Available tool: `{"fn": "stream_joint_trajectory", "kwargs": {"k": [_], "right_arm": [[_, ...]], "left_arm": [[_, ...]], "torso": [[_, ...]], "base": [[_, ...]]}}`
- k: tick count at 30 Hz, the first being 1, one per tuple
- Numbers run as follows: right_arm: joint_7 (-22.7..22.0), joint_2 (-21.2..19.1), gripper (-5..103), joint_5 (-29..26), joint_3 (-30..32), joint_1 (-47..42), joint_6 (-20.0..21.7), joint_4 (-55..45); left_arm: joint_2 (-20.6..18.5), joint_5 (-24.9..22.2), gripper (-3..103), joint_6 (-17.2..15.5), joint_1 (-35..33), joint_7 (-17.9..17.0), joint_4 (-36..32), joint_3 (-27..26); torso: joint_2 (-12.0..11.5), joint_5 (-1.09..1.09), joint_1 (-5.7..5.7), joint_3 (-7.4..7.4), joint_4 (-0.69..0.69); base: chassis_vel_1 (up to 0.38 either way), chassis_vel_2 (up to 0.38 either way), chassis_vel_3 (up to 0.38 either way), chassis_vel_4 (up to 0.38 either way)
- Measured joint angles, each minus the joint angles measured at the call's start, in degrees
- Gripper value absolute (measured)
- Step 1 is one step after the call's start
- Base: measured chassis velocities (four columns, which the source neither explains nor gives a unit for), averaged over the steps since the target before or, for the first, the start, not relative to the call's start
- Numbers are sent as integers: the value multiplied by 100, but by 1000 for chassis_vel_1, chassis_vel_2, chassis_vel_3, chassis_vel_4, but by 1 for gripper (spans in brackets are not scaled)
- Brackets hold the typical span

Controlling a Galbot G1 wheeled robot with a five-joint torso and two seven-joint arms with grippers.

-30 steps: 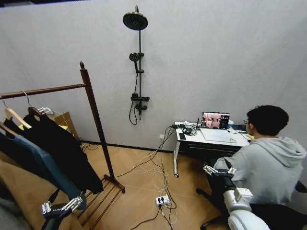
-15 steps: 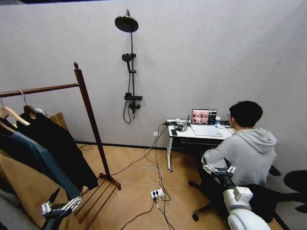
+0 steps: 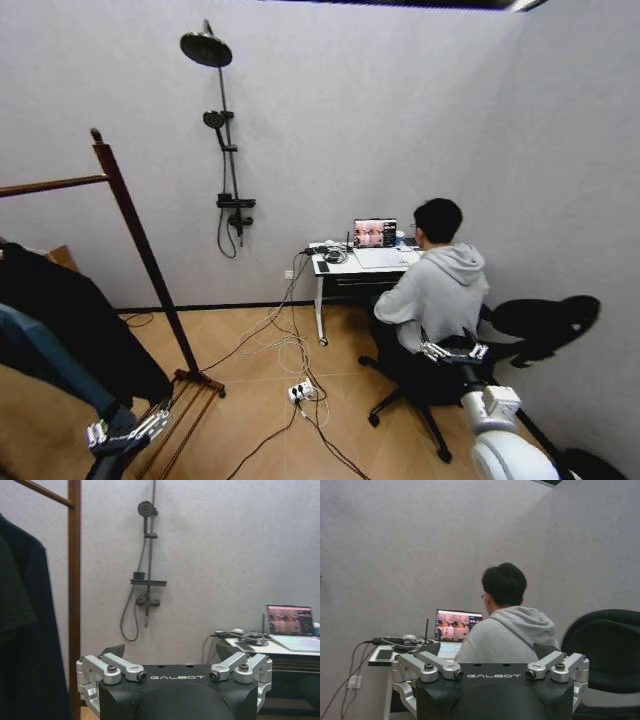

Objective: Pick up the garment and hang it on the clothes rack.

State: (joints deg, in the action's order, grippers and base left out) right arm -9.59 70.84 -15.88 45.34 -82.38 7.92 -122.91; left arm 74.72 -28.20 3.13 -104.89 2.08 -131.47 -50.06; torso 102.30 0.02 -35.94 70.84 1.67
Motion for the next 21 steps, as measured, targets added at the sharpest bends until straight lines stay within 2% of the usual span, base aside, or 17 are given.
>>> {"fn": "stream_joint_trajectory", "kwargs": {"k": [8,21], "right_arm": [[-1,12,100,-11,19,-17,-53,55],[3,38,100,-12,9,-62,-108,69]], "left_arm": [[0,0,100,0,0,0,0,0],[0,0,100,0,0,0,0,0]], "torso": [[0,-3,0,0,-4],[0,-2,1,0,-3]], "base": [[44,-137,-125,62],[103,-90,-102,104]]}}
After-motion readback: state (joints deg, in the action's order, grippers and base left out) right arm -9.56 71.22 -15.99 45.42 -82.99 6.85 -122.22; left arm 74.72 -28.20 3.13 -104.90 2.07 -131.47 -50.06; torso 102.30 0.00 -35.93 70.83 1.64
